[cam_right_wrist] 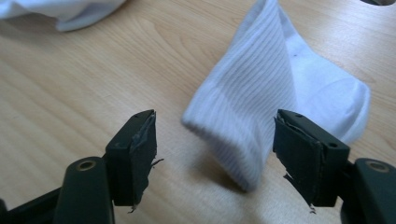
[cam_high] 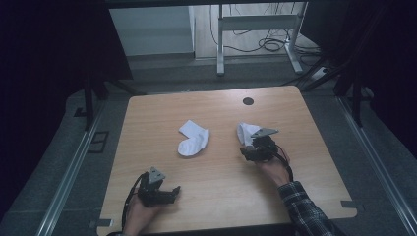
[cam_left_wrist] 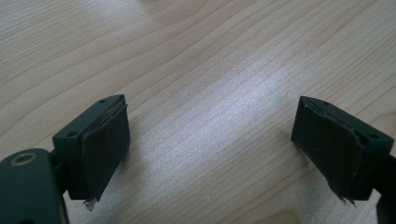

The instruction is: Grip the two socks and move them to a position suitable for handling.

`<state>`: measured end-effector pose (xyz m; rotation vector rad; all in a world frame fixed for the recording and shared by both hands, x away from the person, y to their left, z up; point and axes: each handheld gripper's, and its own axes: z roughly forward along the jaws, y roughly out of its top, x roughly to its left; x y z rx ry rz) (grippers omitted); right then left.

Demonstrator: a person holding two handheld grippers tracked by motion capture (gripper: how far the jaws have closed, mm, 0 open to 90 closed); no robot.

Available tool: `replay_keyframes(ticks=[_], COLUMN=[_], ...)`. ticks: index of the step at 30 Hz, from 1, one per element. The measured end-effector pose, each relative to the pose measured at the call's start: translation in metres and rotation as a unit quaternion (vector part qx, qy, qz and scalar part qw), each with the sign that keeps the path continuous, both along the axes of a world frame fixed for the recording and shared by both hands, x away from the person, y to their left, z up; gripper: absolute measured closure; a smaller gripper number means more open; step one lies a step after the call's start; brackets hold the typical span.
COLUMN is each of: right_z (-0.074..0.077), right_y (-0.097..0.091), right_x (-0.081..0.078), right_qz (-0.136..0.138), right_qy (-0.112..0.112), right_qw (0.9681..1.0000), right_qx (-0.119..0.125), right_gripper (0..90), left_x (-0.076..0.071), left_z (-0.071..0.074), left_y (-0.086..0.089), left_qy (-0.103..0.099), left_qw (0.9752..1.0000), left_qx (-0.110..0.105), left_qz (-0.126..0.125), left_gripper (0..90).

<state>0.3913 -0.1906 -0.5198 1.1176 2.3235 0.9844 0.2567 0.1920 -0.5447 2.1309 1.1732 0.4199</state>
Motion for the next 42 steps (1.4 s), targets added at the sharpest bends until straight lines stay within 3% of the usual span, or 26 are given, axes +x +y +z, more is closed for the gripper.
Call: replay_keyframes(ticks=[5, 10, 13, 15, 18, 30, 42], right_z=[-0.004, 0.002, 0.009, 0.014, 0.024, 0.073, 0.127], right_y=[0.0, -0.005, -0.009, -0.012, -0.014, -0.015, -0.002], right_x=[0.005, 0.003, 0.002, 0.001, 0.0, -0.01, -0.03], right_qz=[-0.011, -0.014, -0.015, -0.012, -0.007, 0.017, 0.051], right_qy=[-0.006, -0.011, -0.008, 0.0, 0.001, -0.018, -0.037], right_qw=[0.9999, 0.9998, 0.9998, 0.9996, 0.9997, 0.9995, 0.9965], right_qx=[-0.01, -0.005, 0.012, 0.026, 0.024, 0.021, 0.056], right_gripper=[44.6, 71.0, 80.0, 81.7, 82.3, 82.5, 83.0], left_x=[0.0, 0.0, 0.0, 0.0, 0.0, 0.0, 0.0], left_z=[0.0, 0.0, 0.0, 0.0, 0.0, 0.0, 0.0], left_y=[0.0, 0.0, 0.0, 0.0, 0.0, 0.0, 0.0], left_qy=[0.0, 0.0, 0.0, 0.0, 0.0, 0.0, -0.002], left_qw=[1.0, 1.0, 1.0, 1.0, 1.0, 1.0, 1.0], left_qx=[0.0, 0.0, 0.0, 0.0, 0.0, 0.001, 0.003], left_qz=[0.0, 0.0, 0.001, 0.001, 0.001, 0.001, -0.001], left_gripper=[11.5, 11.5, 11.5, 11.5, 11.5, 11.5, 11.5])
